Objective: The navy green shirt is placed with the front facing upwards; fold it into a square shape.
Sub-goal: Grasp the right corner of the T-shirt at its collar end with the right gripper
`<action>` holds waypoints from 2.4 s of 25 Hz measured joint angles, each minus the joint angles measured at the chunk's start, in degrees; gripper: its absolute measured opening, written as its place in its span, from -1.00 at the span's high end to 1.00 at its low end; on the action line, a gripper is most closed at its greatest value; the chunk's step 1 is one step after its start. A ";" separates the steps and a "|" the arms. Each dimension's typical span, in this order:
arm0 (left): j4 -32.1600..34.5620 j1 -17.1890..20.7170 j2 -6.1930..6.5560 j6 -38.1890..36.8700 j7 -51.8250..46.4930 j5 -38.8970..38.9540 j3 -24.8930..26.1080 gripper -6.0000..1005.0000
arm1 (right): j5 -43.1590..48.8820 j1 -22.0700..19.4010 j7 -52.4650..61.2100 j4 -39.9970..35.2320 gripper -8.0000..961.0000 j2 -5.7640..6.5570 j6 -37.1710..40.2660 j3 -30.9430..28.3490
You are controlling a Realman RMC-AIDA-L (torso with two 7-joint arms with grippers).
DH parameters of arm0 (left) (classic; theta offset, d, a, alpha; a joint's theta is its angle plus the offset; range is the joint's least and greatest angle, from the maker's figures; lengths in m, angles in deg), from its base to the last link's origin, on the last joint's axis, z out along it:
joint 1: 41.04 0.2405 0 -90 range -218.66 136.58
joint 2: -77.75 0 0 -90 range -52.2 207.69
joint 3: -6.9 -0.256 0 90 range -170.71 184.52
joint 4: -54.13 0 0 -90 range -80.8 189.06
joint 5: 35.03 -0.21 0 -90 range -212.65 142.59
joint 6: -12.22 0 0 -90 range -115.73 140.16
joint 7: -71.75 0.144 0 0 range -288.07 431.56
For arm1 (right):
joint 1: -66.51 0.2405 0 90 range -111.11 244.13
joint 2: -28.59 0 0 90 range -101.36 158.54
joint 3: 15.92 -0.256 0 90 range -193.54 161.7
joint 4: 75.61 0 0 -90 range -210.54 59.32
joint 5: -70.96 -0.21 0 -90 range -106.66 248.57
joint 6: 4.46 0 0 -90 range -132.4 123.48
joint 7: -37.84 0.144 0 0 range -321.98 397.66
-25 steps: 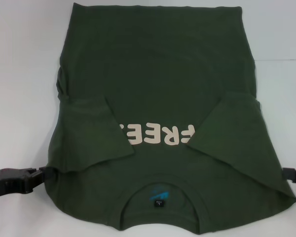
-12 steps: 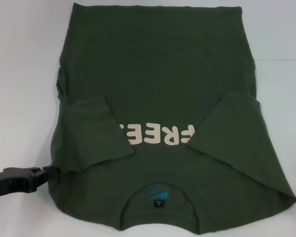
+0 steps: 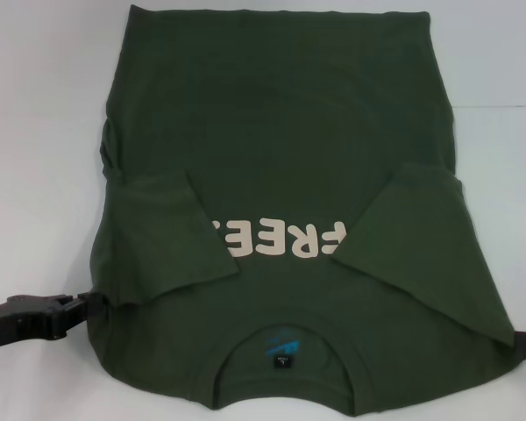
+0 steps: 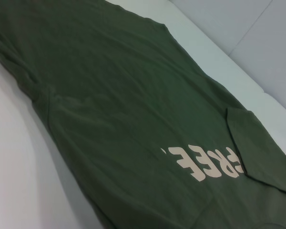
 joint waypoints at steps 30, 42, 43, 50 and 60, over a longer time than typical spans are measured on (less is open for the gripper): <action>0.02 -0.09 0.18 0.47 0.25 0.00 0.00 0.93 | 2.63 4.03 -0.36 1.02 -0.78 -2.08 2.93 0.34; -0.07 -0.09 0.18 0.58 0.34 0.00 0.00 0.93 | 2.62 3.76 0.12 1.80 -0.70 -1.95 2.30 -0.41; -0.08 -0.09 0.18 0.58 0.34 0.00 0.00 0.93 | 2.61 3.74 0.12 1.80 -0.69 -1.97 2.24 -0.55; 0.07 -0.09 0.18 0.50 0.34 0.00 0.00 0.93 | 2.76 3.83 1.43 1.86 -0.31 -2.08 1.14 -1.25; 0.20 -0.17 0.27 0.43 0.34 0.00 0.00 0.93 | 2.63 3.42 2.07 1.98 0.60 -2.16 0.40 -1.35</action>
